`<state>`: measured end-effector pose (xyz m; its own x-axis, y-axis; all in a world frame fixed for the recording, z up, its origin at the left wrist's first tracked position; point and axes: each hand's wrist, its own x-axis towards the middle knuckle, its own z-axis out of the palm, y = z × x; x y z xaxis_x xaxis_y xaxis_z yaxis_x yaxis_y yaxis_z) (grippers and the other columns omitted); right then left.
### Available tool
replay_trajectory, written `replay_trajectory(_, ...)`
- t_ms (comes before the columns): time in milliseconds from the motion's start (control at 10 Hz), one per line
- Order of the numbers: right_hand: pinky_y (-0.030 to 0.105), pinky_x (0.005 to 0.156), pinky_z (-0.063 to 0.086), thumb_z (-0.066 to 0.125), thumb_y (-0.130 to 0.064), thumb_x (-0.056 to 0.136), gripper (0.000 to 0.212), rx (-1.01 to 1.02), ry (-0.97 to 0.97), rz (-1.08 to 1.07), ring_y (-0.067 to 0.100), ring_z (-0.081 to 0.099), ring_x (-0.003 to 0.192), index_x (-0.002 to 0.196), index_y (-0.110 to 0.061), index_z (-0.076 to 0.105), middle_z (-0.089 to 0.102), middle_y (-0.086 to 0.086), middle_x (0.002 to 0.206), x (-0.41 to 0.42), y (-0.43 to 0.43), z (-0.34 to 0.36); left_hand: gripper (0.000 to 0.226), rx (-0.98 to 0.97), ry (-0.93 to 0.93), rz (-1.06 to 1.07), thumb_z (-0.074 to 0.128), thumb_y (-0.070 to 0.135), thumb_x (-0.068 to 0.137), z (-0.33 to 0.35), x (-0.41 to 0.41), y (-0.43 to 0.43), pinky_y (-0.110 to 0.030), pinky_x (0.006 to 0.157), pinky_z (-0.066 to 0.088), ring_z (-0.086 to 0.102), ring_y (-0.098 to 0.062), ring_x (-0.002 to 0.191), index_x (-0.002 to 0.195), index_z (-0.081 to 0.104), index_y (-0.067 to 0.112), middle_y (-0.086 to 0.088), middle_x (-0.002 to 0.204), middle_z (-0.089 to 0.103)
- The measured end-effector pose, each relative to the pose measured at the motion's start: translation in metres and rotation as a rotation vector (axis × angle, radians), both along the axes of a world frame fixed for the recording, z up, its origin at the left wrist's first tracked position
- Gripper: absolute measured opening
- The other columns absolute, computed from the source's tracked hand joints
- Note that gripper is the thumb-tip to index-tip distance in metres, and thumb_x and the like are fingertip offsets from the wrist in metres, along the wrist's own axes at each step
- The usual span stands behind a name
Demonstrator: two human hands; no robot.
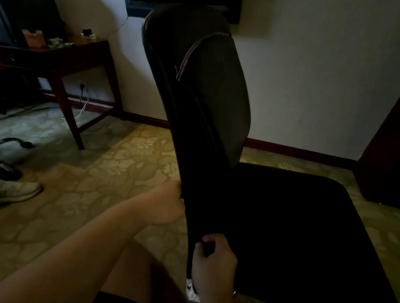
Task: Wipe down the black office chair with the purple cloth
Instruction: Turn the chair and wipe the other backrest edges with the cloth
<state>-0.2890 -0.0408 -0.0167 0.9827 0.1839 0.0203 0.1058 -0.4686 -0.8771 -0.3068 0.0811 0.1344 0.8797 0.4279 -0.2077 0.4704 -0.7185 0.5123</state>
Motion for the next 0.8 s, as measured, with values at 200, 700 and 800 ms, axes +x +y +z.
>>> replay_trajectory(200,0.021,0.072,0.046,0.061,-0.026,0.093,0.017,0.009,-0.108,-0.013,0.013,0.064,0.096,0.110,-0.031,0.062,0.063,-0.009,0.102,-0.002,0.003,0.036,0.046,-0.050,-0.227,-0.093,0.048,-0.011,0.080,0.035,-0.011,0.010,-0.010,0.057,0.043,0.060,-0.005,0.082,0.103,0.052,0.028,0.011,0.095,0.059)
replay_trajectory(700,0.001,0.076,0.041,0.064,-0.022,0.092,0.043,0.477,-0.416,0.453,-0.010,0.050,0.101,0.129,-0.032,0.045,0.050,-0.021,0.115,0.044,0.047,0.282,0.054,-0.480,-0.995,0.109,0.045,0.008,0.097,0.186,-0.018,0.040,-0.037,0.093,0.054,0.064,-0.015,0.109,0.148,0.041,0.025,0.006,0.121,0.061)
replay_trajectory(800,0.005,0.075,0.042,0.068,-0.024,0.089,0.047,0.506,-0.331,0.492,-0.007,0.052,0.101,0.130,-0.031,0.047,0.051,-0.024,0.113,0.049,0.052,0.289,0.035,-0.336,-0.887,0.168,0.048,0.023,0.099,0.212,-0.006,0.049,-0.032,0.090,0.051,0.060,-0.012,0.105,0.133,0.056,0.024,0.005,0.116,0.061)
